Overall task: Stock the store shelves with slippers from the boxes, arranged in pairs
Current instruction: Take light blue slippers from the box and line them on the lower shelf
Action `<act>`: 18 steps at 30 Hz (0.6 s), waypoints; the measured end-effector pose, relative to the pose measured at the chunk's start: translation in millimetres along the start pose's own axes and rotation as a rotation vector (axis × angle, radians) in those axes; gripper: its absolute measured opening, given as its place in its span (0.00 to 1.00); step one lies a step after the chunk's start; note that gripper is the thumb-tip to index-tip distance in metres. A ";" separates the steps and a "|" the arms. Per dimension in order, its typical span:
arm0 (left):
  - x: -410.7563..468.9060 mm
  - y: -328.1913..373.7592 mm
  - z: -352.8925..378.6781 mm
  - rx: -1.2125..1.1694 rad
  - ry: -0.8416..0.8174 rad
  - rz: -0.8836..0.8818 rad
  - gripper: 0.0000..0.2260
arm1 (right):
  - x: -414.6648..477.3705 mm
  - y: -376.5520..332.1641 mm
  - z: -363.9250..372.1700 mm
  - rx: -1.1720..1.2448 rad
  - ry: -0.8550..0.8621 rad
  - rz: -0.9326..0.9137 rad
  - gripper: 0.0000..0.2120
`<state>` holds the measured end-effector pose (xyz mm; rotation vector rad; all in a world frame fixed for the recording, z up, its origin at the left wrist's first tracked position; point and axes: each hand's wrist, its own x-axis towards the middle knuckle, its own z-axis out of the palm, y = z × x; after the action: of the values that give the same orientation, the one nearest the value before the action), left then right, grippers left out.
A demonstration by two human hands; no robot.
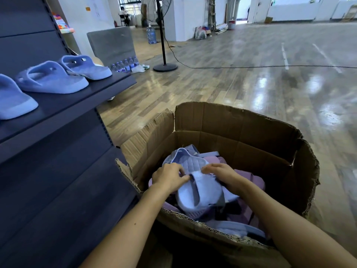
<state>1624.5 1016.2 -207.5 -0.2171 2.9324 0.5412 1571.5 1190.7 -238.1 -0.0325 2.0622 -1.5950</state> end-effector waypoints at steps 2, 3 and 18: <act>0.3 -0.9 1.1 0.002 0.008 -0.023 0.12 | 2.4 2.0 -8.3 -0.070 0.168 0.006 0.07; 0.4 -1.3 2.2 0.035 -0.004 -0.030 0.13 | 2.9 3.4 -12.8 -0.179 0.201 0.023 0.08; -1.5 -7.6 8.7 0.024 -0.119 -0.003 0.14 | 14.4 9.7 19.0 -0.054 0.004 0.078 0.29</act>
<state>1628.2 1012.6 -217.9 -0.1797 2.8214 0.5005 1569.8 1171.9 -255.6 0.0317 2.0837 -1.4939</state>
